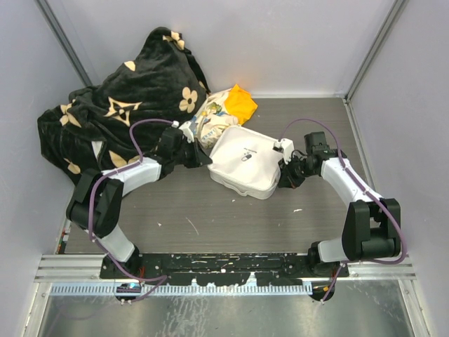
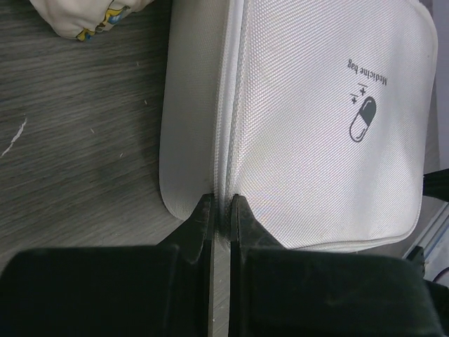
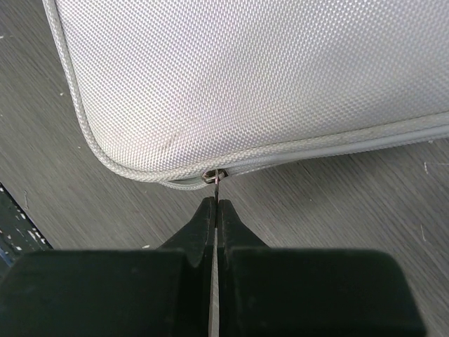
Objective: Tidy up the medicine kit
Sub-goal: Zip the medicine box at the center of the board.
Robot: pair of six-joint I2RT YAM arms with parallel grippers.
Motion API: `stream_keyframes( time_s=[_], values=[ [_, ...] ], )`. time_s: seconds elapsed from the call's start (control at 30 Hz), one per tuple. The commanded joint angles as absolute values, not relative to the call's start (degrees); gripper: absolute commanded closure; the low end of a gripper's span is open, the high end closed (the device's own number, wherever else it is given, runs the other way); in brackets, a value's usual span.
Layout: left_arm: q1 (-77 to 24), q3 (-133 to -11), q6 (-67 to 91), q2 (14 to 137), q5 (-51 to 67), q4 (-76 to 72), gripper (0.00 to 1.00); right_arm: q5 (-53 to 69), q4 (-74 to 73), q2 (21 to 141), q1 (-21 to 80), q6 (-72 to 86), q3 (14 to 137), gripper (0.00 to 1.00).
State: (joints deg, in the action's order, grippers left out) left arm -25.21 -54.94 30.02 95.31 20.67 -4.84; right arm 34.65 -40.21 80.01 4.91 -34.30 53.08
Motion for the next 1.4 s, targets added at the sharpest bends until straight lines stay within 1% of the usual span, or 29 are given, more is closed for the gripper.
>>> stream_keyframes(
  time_s=[0.0, 0.3, 0.47, 0.57, 0.6, 0.8, 0.9, 1.0, 1.07, 1.13, 1.17, 1.23, 1.37],
  values=[
    [-26.85, -50.51, 35.26, 95.62, 18.77, -5.69, 1.00, 39.19, -35.59, 77.41, 5.01, -39.44, 51.52, 0.99],
    [-26.89, -49.00, 37.71, 94.58, 17.30, -7.39, 1.00, 47.26, -40.79, 72.78, 5.16, -47.78, 46.51, 0.99],
    [-27.42, -48.85, 37.48, 92.96, 16.74, -7.56, 1.00, 50.29, -40.83, 72.62, 6.12, -48.03, 45.28, 0.99],
    [-27.44, -49.08, 35.60, 92.20, 17.64, -8.42, 1.00, 48.99, -40.86, 73.88, 6.09, -46.30, 47.00, 0.99],
    [-27.46, -49.62, 34.00, 91.87, 18.19, -8.72, 0.98, 48.06, -40.99, 74.42, 5.83, -45.79, 47.81, 0.99],
    [-27.42, -52.93, 19.83, 87.45, 19.08, -8.84, 0.46, 46.91, -42.15, 77.21, 3.49, -46.46, 50.60, 0.99],
    [-27.42, -52.66, 9.65, 83.46, 18.63, -9.53, 0.29, 46.76, -42.99, 78.34, 3.09, -47.09, 51.37, 0.99],
    [-27.55, -51.22, -0.89, 79.78, 23.21, -11.28, 0.20, 46.69, -45.29, 79.78, 2.92, -48.09, 53.29, 0.99],
    [-27.67, -51.28, -7.64, 78.34, 30.37, -10.18, 0.14, 46.59, -46.71, 80.79, 2.78, -48.26, 54.70, 0.99],
    [-28.78, -53.52, -17.61, 77.76, 38.93, -3.81, 0.11, 47.21, -48.26, 81.56, 2.53, -48.55, 55.99, 0.99],
    [-29.78, -54.78, -22.71, 77.73, 42.19, 1.87, 0.09, 47.97, -49.20, 81.72, 2.32, -49.03, 56.43, 0.99],
    [-32.86, -56.87, -33.28, 78.03, 43.57, 10.05, 0.09, 49.29, -50.34, 81.66, 1.97, -49.76, 56.91, 0.99],
    [-40.13, -59.06, -48.71, 79.71, 37.73, 18.30, 0.10, 49.28, -51.25, 81.52, 1.93, -50.02, 57.34, 0.99]
  ],
)
